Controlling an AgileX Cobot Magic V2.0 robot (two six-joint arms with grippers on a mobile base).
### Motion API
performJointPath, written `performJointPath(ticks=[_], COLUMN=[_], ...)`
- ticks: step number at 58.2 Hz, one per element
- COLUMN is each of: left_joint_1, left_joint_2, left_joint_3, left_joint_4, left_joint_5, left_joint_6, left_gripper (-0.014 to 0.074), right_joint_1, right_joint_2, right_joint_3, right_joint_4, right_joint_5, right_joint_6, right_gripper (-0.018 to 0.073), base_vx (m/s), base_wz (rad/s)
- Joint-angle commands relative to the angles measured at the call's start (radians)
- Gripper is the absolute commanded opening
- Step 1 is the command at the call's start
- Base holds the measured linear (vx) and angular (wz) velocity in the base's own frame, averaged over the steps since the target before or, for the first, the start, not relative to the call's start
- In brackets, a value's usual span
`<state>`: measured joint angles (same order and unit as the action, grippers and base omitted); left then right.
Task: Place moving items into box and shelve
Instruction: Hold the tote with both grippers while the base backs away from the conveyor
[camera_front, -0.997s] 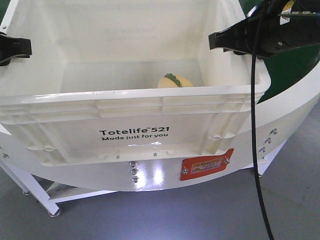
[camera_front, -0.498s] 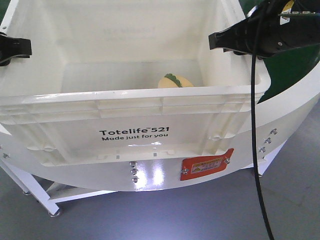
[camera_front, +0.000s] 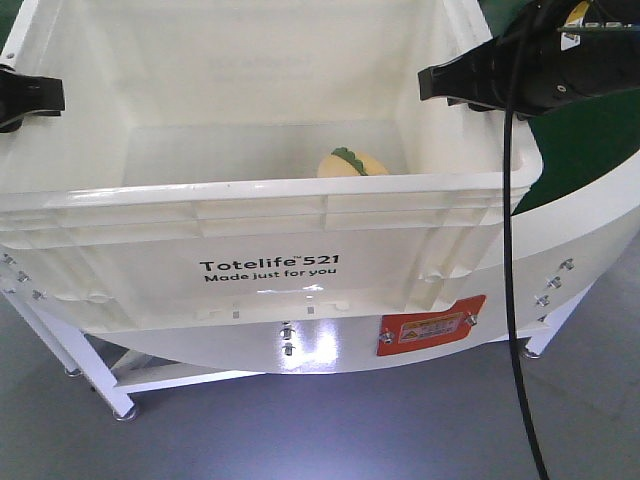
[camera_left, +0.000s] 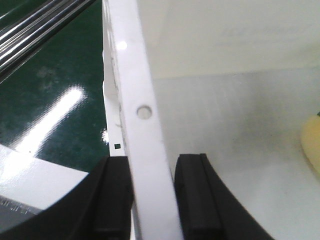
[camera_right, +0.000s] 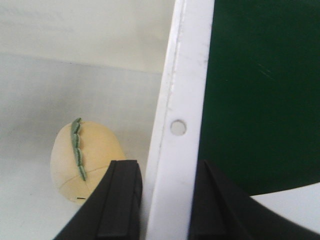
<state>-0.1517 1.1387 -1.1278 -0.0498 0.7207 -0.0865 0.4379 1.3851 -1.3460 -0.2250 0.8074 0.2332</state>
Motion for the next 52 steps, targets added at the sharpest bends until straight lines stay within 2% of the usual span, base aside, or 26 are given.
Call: performJointPath(ticks=[1, 23, 52], left_joint_1=[-0.004, -0.004, -0.004], left_joint_2=[-0.038, -0.038, -0.038], left_joint_3=[-0.043, -0.043, -0.043], left_joint_4=[0.020, 0.020, 0.021], left_joint_5=[-0.159, -0.159, -0.159], left_joint_6=[0.032, 0.032, 0.032], left_gripper=[0.0056, 0.0056, 0.0056], right_joint_1=[-0.006, -0.006, -0.008], right_joint_2=[-0.051, -0.051, -0.051], right_joint_3=[-0.046, -0.046, -0.046], right_joint_4=[-0.062, -0.062, -0.062], right_joint_5=[-0.118, -0.118, -0.118], right_joint_6=[-0.014, -0.014, -0.014], right_gripper=[0.0110, 0.0110, 0.0110], base_vx=[-0.06, -0.07, -0.09], base_wz=[0.22, 0.36, 0.63])
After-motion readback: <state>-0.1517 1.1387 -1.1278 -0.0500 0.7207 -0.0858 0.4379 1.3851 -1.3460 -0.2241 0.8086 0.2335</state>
